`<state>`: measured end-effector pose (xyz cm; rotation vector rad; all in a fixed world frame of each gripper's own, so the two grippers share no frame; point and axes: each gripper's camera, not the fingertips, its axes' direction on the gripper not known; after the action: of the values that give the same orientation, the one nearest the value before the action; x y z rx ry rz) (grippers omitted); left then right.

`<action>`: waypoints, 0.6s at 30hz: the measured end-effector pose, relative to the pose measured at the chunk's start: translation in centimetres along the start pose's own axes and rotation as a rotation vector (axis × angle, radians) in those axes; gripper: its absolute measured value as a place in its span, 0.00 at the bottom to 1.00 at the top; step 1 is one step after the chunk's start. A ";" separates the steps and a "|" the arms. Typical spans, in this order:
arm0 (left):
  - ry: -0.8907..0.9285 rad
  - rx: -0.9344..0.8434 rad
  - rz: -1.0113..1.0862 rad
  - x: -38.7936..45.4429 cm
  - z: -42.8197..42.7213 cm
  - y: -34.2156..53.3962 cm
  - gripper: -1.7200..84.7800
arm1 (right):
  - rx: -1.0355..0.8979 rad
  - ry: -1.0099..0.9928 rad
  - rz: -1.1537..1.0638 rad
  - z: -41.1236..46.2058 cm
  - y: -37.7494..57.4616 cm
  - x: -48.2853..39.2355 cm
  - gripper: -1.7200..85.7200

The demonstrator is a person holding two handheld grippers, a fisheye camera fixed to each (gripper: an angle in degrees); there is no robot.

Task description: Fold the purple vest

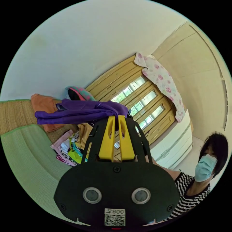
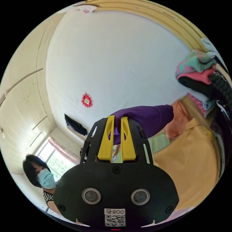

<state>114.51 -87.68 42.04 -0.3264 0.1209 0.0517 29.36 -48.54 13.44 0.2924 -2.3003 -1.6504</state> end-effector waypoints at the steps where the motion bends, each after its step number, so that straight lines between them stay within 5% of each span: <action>1: -0.003 -0.057 0.028 1.3 3.4 -1.1 0.05 | 0.035 0.024 0.013 -3.7 0.7 1.1 0.04; 8: -0.041 -0.341 0.073 6.4 18.2 -2.5 0.05 | 0.168 0.096 0.217 -20.5 9.7 10.9 0.04; 18: -0.109 -0.526 0.243 17.0 28.3 -7.6 0.05 | 0.245 0.028 0.229 -29.1 14.4 15.0 0.05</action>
<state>135.03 -85.16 68.92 -0.8314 0.0357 0.3449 25.64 -74.71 37.54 0.0972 -2.4133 -1.2513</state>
